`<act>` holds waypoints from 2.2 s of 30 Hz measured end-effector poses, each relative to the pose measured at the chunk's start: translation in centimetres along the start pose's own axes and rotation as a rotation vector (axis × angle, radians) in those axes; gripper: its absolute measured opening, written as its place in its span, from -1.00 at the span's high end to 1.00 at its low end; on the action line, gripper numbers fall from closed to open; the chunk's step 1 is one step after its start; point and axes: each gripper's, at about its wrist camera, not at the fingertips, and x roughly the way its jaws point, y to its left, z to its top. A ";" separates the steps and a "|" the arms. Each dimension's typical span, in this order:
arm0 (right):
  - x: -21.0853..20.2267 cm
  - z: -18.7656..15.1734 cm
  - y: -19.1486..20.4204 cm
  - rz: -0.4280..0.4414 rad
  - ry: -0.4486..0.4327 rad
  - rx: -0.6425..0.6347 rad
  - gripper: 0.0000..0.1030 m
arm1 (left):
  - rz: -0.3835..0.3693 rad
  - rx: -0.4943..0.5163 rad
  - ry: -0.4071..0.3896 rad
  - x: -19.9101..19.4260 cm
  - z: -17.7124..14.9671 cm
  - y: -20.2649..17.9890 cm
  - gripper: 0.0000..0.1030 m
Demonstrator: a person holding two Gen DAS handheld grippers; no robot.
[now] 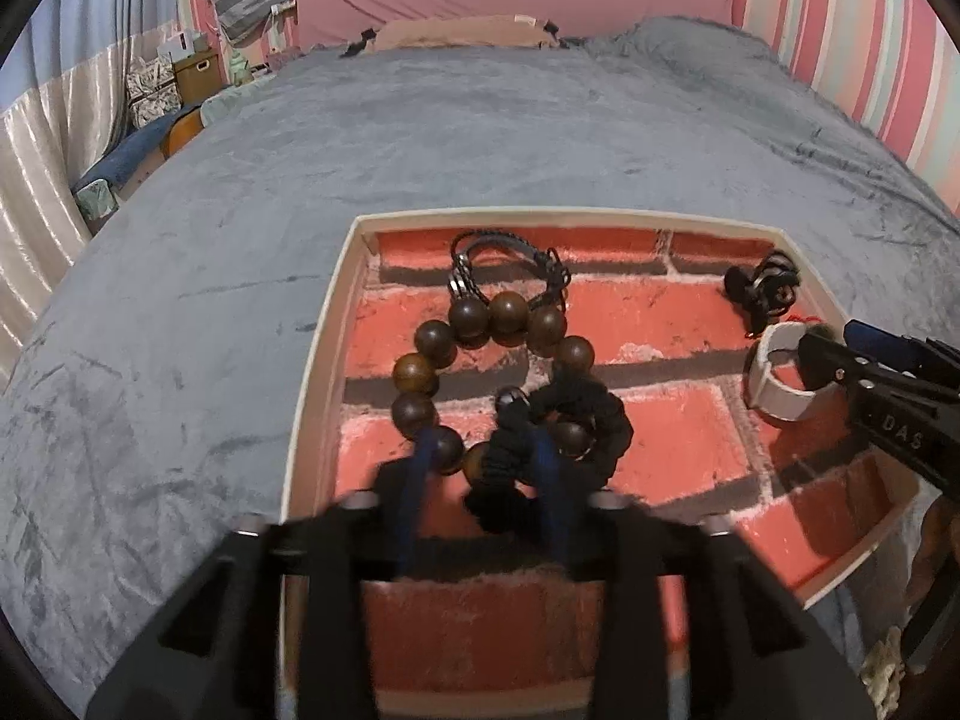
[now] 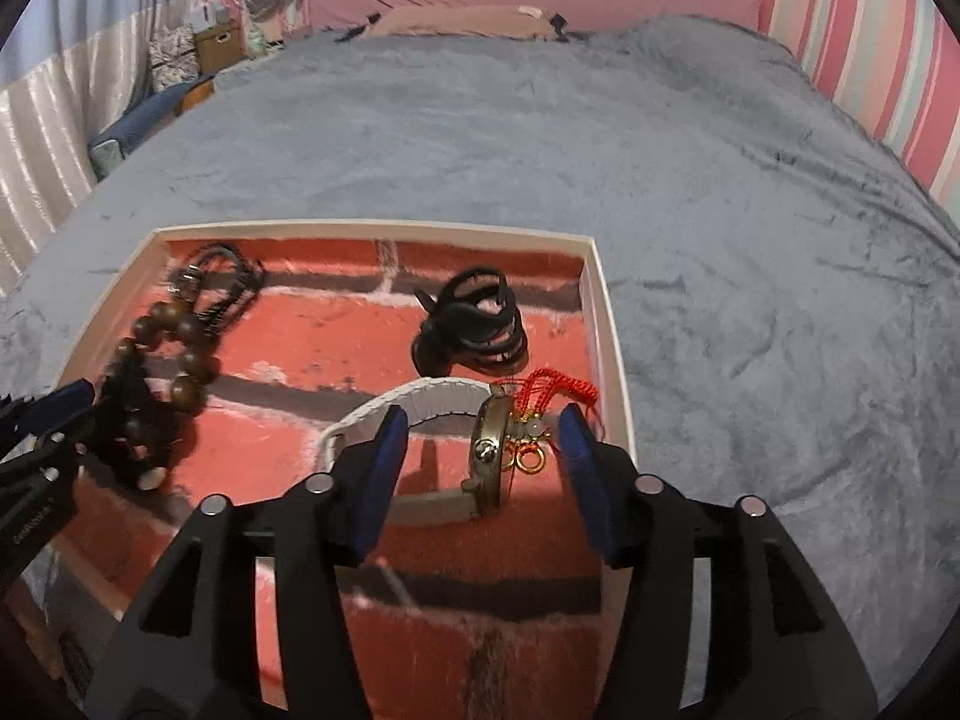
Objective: Organize jewelry
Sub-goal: 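Carry scrunchie and watch into the tray and open both tools, then withdraw both tools from the tray toward the remaining jewelry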
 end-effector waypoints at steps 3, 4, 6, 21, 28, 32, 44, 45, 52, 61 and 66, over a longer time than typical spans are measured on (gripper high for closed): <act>-2.5 -0.1 -0.4 0.013 -0.040 -0.007 -0.36 | -0.007 0.001 -0.039 -2.1 -0.2 0.4 -0.01; -3.4 -0.2 -0.6 0.018 -0.051 -0.003 -0.51 | -0.011 -0.006 -0.045 -2.9 -0.3 0.7 -0.06; -4.9 -0.7 -0.9 0.034 -0.068 0.005 -0.72 | -0.014 -0.017 -0.067 -4.5 -0.6 1.1 -0.24; -14.7 -9.6 0.8 0.015 -0.194 0.034 -0.91 | 0.013 -0.060 -0.164 -14.5 -8.6 2.9 -0.64; -17.4 -12.4 1.0 -0.007 -0.233 0.033 -0.92 | 0.037 -0.037 -0.175 -16.1 -11.6 2.3 -0.64; -18.1 -14.1 0.3 -0.011 -0.238 0.069 -0.92 | 0.052 -0.035 -0.189 -16.9 -12.9 2.4 -0.65; -16.7 -19.5 0.9 -0.005 -0.221 0.109 -0.92 | 0.081 -0.070 -0.153 -15.2 -17.0 3.3 -0.79; -16.7 -19.6 1.1 -0.007 -0.221 0.107 -0.91 | 0.080 -0.073 -0.151 -15.1 -17.2 3.4 -0.79; -15.4 -21.1 2.7 -0.019 -0.201 0.057 -0.91 | 0.054 -0.085 -0.135 -14.4 -17.7 3.5 -0.79; -15.3 -21.0 3.9 -0.078 -0.218 -0.002 -0.91 | 0.050 -0.073 -0.089 -12.5 -18.0 3.1 -0.79; -13.6 -20.9 3.2 -0.068 -0.156 0.028 -0.84 | 0.037 -0.066 -0.079 -12.0 -17.8 2.9 -0.79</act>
